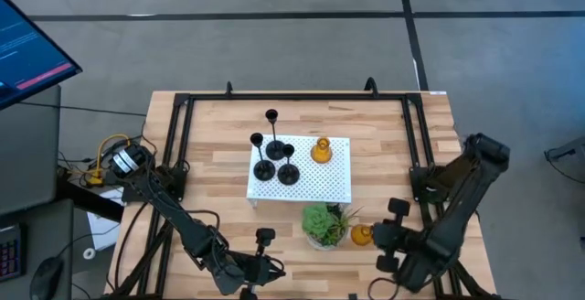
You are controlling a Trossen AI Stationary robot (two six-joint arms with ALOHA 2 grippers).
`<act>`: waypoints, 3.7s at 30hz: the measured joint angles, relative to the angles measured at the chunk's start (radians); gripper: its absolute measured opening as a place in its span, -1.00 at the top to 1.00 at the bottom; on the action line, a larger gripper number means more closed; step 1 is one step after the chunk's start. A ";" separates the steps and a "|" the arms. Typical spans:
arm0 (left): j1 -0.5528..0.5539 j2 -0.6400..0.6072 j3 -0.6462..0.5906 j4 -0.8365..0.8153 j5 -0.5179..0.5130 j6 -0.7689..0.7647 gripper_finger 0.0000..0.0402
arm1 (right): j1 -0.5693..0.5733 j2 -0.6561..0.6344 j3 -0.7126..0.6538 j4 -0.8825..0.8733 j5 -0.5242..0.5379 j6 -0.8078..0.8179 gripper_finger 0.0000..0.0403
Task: Pick & Place candle stick holders
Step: Put the orange transparent candle holder on the shelf
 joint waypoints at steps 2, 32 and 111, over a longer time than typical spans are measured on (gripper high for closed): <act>0.000 0.000 0.000 -0.006 0.000 0.041 0.96 | 0.013 -0.061 -0.062 0.063 0.015 -0.001 1.00; -0.009 -0.909 -0.718 0.017 -0.043 0.126 0.96 | 0.170 -0.439 -0.477 0.435 0.120 -0.009 1.00; -0.009 -0.904 -0.736 0.060 -0.053 0.253 0.96 | -0.062 -0.075 -0.476 0.599 0.010 0.253 0.04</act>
